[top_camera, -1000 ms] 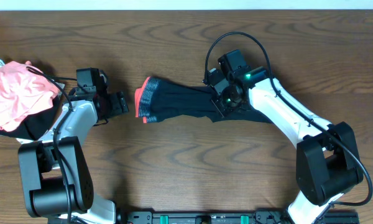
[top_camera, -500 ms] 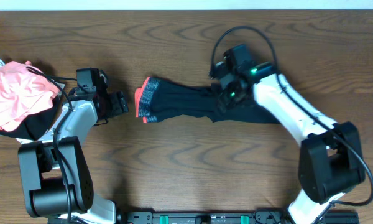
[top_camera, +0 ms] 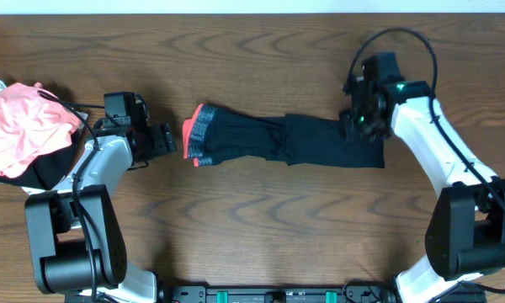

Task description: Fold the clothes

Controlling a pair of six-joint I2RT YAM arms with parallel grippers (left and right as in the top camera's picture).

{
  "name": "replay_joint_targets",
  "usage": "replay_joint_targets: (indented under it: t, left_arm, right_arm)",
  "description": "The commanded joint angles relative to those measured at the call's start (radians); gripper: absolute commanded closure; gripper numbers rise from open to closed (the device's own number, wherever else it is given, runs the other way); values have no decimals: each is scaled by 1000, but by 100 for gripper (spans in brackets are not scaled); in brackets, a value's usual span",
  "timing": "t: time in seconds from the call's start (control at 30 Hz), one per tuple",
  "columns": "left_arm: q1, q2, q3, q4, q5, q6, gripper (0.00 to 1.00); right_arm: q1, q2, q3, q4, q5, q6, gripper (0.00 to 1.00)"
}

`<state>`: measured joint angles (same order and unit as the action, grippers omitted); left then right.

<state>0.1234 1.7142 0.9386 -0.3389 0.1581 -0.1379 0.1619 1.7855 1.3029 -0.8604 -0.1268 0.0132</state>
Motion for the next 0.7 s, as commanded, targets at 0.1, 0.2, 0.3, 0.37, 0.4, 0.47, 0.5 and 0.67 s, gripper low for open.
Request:
replay_joint_targets:
  t: [0.1,0.2,0.3,0.37,0.4,0.47,0.5,0.67]
  left_arm:
    - [-31,14,-8,8,26,-6,15]
    - [-45,14,-8,8,26,-6,14]
    - [-61,14,-8,11,30,-6,13]
    - [-71,14,-8,24,61,-6,11]
    - [-75,14,-8,34,86,-6,10]
    - [-82,14,-8,61,147,-6,9]
    - [-85,14,-8,76,172,-6,8]
    - [-97,14,-8,126,201,-16,7]
  right_arm:
    - [0,5,-178,142,-5,16,62]
    - [0,5,-264,256,-5,16,60]
    - [0,5,-330,355,-5,16,54]
    - [0,5,-354,391,-5,21,51]
    - [0,5,-359,398,-5,31,48]
    - [0,5,-363,404,-5,36,47]
    - [0,5,-363,407,-5,39,47]
    - [0,5,-363,413,-5,39,47]
